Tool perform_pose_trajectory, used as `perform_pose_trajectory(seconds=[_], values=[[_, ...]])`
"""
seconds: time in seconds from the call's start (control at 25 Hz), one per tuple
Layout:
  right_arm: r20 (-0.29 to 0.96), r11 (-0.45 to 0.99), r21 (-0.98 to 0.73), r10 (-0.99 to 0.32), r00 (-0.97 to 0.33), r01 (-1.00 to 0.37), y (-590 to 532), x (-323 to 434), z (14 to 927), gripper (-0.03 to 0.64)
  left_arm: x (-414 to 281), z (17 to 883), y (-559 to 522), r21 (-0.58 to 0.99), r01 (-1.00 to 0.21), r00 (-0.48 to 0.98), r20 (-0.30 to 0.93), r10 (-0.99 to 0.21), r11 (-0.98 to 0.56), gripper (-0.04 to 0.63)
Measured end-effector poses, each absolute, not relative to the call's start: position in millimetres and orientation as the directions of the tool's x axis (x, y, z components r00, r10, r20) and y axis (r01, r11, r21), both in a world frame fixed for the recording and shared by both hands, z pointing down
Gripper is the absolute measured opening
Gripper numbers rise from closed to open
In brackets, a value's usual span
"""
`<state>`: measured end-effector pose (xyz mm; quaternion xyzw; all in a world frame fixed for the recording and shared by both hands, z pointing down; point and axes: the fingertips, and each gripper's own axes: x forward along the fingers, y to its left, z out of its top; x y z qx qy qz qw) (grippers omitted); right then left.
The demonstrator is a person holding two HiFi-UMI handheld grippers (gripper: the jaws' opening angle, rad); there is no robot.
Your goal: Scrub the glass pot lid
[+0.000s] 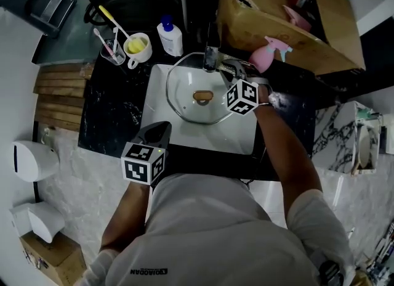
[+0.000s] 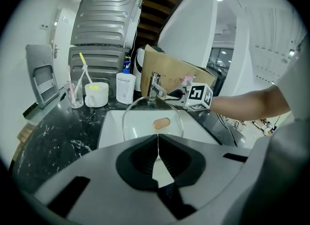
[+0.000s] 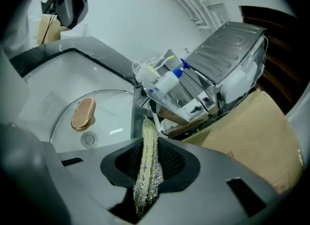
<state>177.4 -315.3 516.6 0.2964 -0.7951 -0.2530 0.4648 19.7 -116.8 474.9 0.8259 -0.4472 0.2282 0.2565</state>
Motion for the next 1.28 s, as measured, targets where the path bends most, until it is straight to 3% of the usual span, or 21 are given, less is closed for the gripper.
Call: perform_pose_trajectory(seconds=[0.12, 0.44, 1.28], values=[[0.605, 0.707, 0.689, -0.683, -0.408, -0.161, -313, 172, 527, 0.097, 18, 478, -115, 0.224, -0.862, 0.488, 0.611, -0.624, -0.455, 0.015], [0.625, 0.752, 0.649, -0.613, -0.483, -0.115, -304, 149, 537, 0.097, 21, 482, -112, 0.233, -0.872, 0.475, 0.616, -0.629, -0.431, 0.015], [0.651, 0.823, 0.551, -0.526, -0.547, -0.135, -270, 147, 553, 0.099, 24, 484, -109, 0.237, -0.866, 0.483, 0.621, -0.618, -0.440, 0.015]])
